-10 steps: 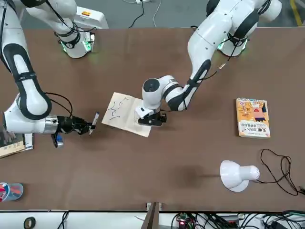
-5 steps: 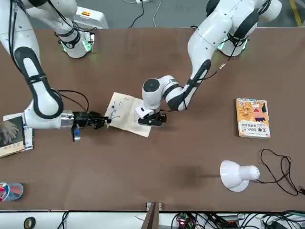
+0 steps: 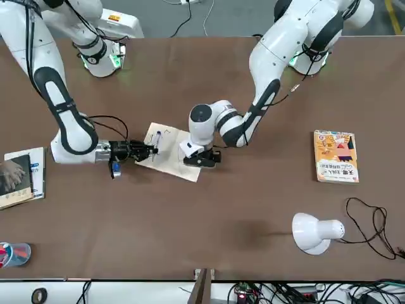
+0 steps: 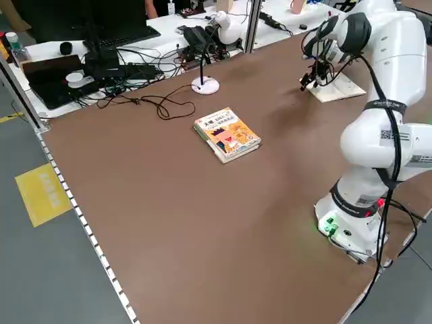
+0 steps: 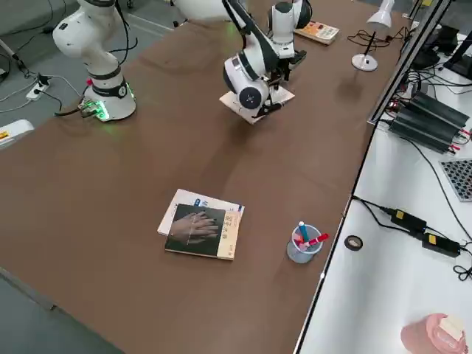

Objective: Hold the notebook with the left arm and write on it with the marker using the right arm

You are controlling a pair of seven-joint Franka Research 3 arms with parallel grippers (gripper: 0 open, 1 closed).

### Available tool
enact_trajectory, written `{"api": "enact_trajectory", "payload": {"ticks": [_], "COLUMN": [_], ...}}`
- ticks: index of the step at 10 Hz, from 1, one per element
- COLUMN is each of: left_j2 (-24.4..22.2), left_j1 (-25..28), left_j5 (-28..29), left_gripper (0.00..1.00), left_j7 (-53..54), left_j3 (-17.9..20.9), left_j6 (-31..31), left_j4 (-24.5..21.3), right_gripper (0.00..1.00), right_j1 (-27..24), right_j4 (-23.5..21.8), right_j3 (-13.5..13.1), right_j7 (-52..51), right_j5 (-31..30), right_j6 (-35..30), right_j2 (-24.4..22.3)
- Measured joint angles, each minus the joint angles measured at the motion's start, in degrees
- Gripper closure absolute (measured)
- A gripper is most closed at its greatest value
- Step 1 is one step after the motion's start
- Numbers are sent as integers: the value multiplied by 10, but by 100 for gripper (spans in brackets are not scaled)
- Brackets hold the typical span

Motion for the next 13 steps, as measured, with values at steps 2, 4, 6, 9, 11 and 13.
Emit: {"api": "enact_trajectory", "payload": {"ticks": [2,4,6,9,11,13], "left_j2": [0,0,0,0,0,0], "left_j1": [0,0,0,0,0,0], "left_j5": [0,0,0,0,0,0], "left_gripper": [0,0,0,0,0,0], "left_j7": [0,0,0,0,0,0], "left_j3": [0,0,0,0,0,0], "left_j6": [0,0,0,0,0,0], "left_j4": [0,0,0,0,0,0], "right_gripper": [83,83,83,83,83,83], "right_j1": [-2,-5,-5,-8,-11,-8], "right_j4": [-28,-54,-63,-64,-69,-77], "right_j3": [-2,-6,-22,-50,-54,-52], "right_j7": [-7,-11,-13,-1,14,21], "right_j5": [9,18,25,43,53,69], "right_j6": [-6,-7,-7,-10,-14,-17], "right_j2": [0,0,-1,-8,-17,-24]}}
